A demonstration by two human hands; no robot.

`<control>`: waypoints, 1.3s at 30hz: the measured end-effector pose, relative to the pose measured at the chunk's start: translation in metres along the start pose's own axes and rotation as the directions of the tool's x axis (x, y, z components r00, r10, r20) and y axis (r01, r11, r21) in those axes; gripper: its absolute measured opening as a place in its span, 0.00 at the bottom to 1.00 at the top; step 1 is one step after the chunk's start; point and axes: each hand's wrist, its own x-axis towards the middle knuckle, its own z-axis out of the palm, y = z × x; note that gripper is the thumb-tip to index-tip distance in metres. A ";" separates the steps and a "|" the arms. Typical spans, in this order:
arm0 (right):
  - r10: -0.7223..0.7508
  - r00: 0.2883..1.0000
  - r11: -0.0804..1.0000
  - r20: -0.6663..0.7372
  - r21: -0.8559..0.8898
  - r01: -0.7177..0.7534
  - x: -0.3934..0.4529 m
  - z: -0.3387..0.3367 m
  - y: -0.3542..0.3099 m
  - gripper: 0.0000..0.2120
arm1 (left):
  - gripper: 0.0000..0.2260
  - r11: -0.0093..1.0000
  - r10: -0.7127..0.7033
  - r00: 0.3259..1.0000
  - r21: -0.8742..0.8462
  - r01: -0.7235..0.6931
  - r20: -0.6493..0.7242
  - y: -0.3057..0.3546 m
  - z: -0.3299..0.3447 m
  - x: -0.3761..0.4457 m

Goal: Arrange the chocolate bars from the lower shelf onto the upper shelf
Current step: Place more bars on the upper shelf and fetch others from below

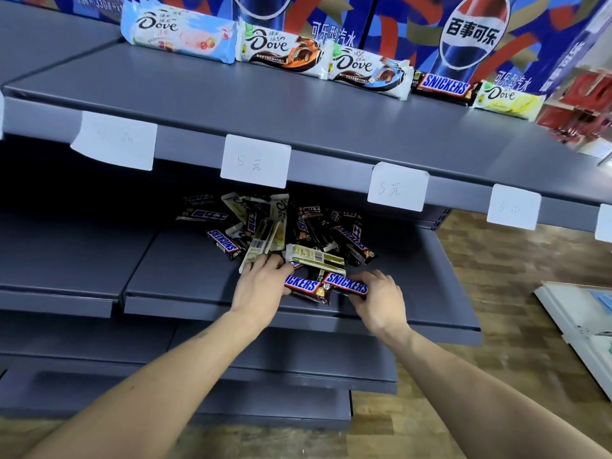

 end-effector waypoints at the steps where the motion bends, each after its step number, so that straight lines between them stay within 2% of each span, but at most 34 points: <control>1: 0.011 1.000 1.000 -0.015 -0.025 -0.012 -0.002 -0.003 0.001 0.18 | 0.16 0.999 0.011 1.000 -0.038 -0.012 -0.018 0.001 0.000 -0.003; 5: 0.076 0.995 0.994 -0.067 -0.077 -0.081 -0.012 -0.015 0.004 0.18 | 0.15 0.980 0.042 0.999 -0.194 -0.046 -0.027 0.011 -0.009 -0.016; 9: 0.087 0.989 0.995 -0.120 -0.036 -0.092 -0.025 -0.028 0.007 0.17 | 0.12 0.979 0.035 0.998 -0.197 -0.046 -0.060 0.020 -0.016 -0.026; 17: -0.056 0.982 0.997 -0.180 0.048 0.066 -0.062 -0.054 0.016 0.16 | 0.13 0.993 0.111 0.980 -0.017 -0.116 -0.166 0.052 -0.034 -0.061; 27: -0.192 0.936 0.964 -0.295 0.122 0.236 -0.127 -0.112 0.006 0.15 | 0.14 0.971 0.240 0.936 0.067 -0.231 -0.256 0.095 -0.085 -0.136; 34: -0.285 0.881 0.941 -0.377 0.066 0.333 -0.152 -0.179 -0.008 0.16 | 0.14 0.944 0.331 0.851 0.141 -0.299 -0.407 0.127 -0.131 -0.165; 39: -0.304 0.856 0.933 -0.419 0.049 0.355 -0.147 -0.229 -0.018 0.17 | 0.14 0.939 0.345 0.799 0.172 -0.299 -0.492 0.147 -0.176 -0.162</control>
